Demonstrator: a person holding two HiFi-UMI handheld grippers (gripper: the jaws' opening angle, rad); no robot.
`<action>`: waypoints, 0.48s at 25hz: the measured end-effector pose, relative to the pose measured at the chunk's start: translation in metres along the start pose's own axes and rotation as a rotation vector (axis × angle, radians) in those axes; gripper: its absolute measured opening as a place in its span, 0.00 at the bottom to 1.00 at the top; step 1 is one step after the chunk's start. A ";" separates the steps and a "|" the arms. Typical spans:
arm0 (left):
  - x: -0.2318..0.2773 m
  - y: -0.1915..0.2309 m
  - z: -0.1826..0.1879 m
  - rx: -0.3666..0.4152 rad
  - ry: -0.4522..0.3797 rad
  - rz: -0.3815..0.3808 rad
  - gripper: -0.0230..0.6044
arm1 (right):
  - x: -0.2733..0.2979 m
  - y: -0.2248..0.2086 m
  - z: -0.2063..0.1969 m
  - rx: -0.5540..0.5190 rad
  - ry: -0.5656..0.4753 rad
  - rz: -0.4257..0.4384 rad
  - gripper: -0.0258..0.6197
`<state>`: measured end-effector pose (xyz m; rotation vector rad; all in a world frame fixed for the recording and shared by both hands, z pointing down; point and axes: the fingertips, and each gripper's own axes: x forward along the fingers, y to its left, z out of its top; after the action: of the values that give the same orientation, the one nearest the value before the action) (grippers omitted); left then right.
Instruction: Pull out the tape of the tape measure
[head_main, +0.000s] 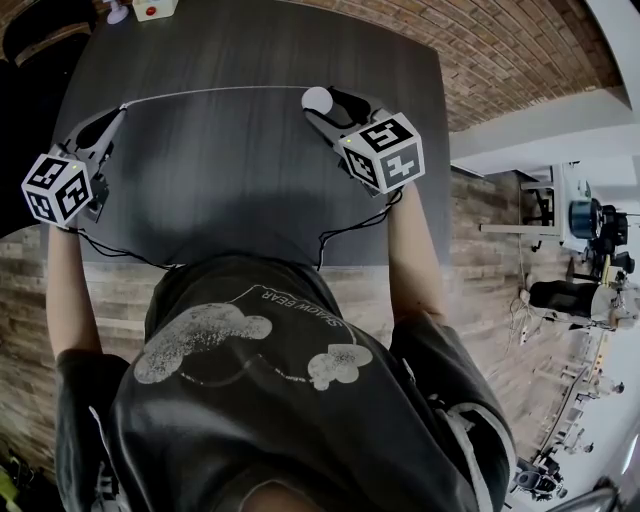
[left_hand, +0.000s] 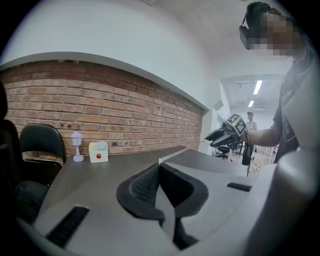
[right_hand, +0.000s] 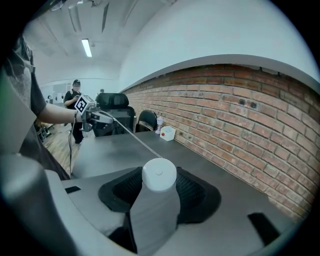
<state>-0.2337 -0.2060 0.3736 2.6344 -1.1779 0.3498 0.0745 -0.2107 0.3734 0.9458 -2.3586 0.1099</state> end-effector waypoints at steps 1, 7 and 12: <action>-0.001 0.002 -0.001 0.001 0.003 0.006 0.05 | 0.000 -0.001 0.000 0.006 -0.002 -0.003 0.40; 0.000 0.008 -0.003 0.003 0.002 0.035 0.05 | 0.006 0.000 0.002 0.032 -0.012 -0.003 0.40; 0.008 0.006 0.001 0.009 0.003 0.028 0.05 | 0.016 0.008 0.011 0.023 -0.021 0.024 0.40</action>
<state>-0.2328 -0.2161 0.3763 2.6258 -1.2166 0.3646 0.0543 -0.2176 0.3739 0.9334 -2.3934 0.1370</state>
